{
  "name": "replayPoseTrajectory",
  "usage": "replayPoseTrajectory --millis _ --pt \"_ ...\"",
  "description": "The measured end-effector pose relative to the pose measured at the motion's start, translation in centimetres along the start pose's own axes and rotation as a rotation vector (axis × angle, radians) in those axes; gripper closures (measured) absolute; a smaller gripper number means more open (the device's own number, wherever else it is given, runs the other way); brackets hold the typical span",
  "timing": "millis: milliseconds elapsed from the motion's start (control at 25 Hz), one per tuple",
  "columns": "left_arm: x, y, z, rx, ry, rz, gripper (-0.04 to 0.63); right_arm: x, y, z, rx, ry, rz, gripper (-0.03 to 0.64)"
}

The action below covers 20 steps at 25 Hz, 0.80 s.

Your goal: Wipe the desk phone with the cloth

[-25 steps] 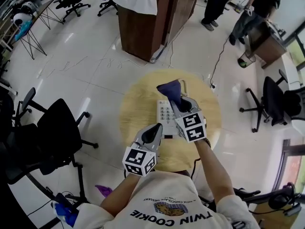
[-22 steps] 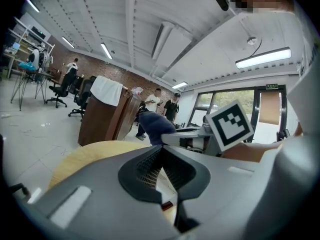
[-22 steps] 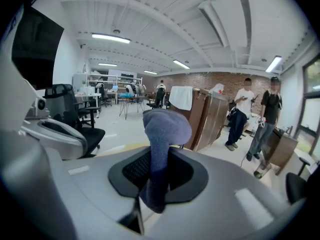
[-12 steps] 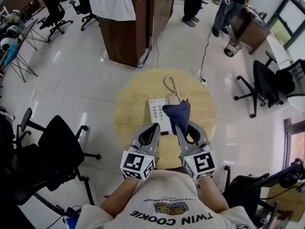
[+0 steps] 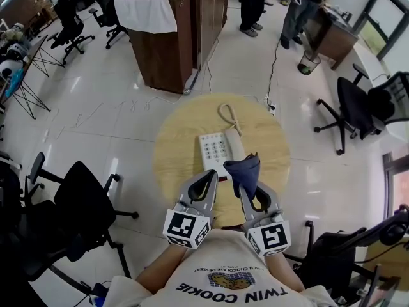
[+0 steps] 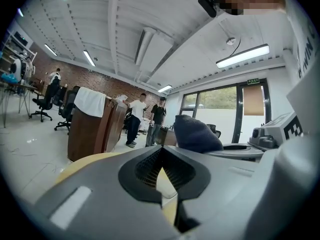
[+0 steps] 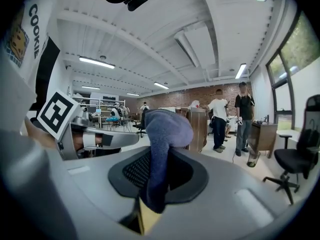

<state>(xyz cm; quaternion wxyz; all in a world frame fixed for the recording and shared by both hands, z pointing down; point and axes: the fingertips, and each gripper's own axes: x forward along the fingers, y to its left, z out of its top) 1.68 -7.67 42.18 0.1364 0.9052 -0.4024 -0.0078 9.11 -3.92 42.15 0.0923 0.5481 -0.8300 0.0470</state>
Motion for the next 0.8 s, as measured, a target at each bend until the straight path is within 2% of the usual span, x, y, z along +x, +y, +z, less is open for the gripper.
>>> replayPoseTrajectory --millis 800 --pt "-0.4 -0.9 -0.4 -0.029 -0.002 -0.045 0.603 -0.1 1.1 -0.2 -0.007 0.025 0.023 0.554"
